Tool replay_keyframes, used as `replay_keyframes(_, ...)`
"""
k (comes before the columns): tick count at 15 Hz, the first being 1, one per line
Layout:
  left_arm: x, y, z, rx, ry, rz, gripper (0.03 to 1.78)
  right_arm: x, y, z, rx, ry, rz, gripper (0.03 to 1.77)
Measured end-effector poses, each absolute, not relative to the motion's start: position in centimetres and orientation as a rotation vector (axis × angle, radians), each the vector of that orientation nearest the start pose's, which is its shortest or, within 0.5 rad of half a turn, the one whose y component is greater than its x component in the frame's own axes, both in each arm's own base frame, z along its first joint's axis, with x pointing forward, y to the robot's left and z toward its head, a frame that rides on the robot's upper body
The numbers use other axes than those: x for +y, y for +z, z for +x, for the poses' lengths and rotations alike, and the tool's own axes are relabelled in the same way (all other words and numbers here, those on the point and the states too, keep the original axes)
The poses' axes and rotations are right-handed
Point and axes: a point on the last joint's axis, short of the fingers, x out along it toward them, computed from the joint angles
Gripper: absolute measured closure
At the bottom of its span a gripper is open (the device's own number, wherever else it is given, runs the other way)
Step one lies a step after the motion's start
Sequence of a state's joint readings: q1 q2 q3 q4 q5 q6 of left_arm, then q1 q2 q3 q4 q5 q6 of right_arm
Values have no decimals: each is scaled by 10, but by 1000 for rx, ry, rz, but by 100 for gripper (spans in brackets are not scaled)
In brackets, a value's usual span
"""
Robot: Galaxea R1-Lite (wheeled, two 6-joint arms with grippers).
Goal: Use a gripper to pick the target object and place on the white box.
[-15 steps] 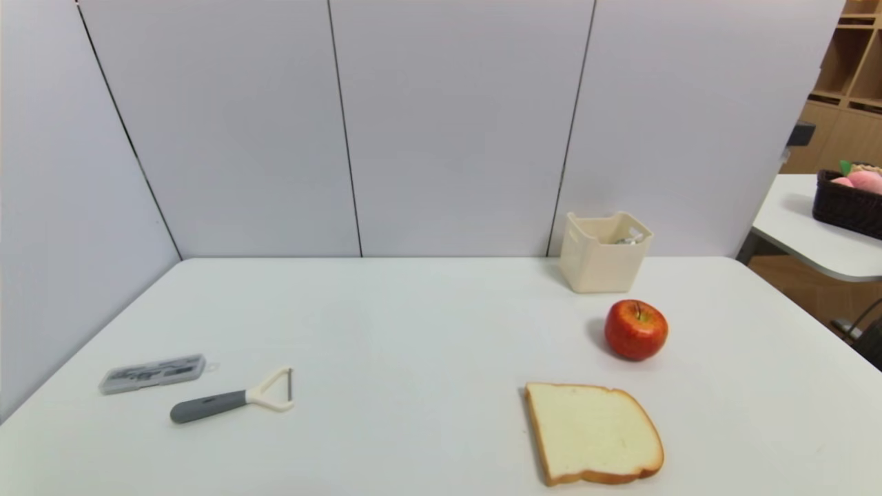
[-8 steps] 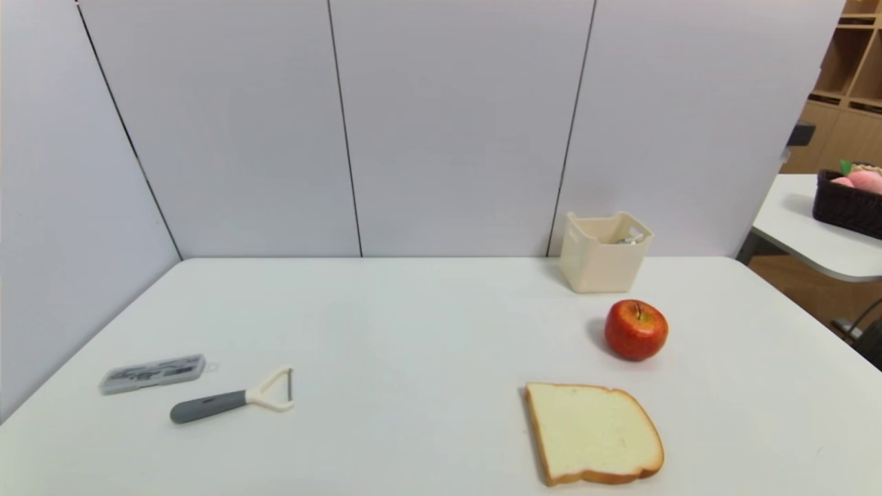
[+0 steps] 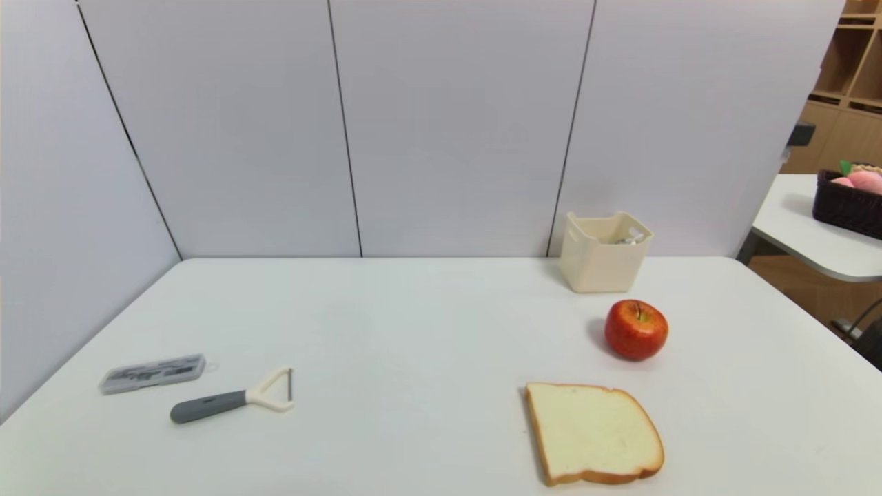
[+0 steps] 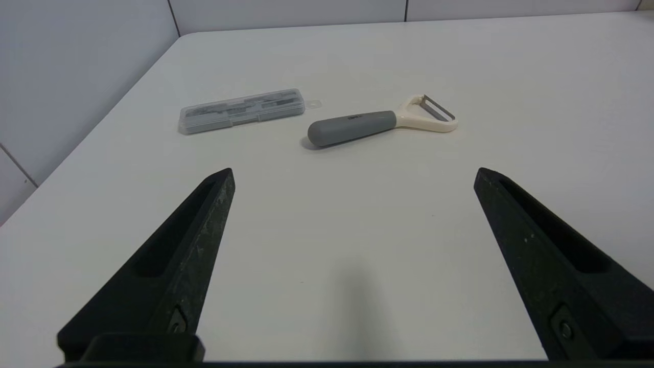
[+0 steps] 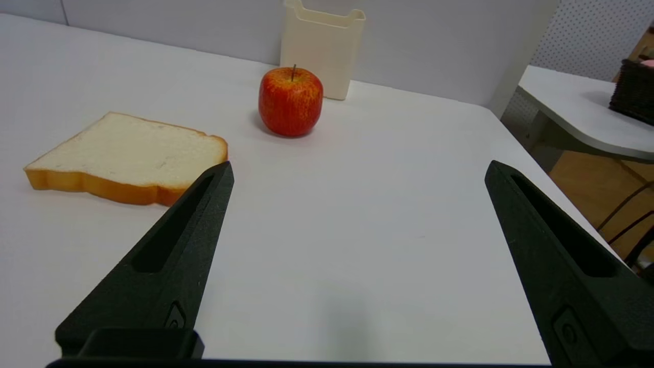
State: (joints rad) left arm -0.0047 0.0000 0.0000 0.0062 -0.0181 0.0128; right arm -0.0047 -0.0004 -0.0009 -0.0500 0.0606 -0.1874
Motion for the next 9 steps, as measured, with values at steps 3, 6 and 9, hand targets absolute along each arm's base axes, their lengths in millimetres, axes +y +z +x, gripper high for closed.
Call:
replay_keyframes(3,0,75,-23,6,-23,12,12,1,77,-23,-26,53,-211,10)
replay_keyframes(6,0,75,-23,6,-23,13,12,1,77,-23,-25,54,-211,10)
replay_keyframes(9,0,75,-23,6,-23,13,12,1,77,-23,-26,54,-203,10)
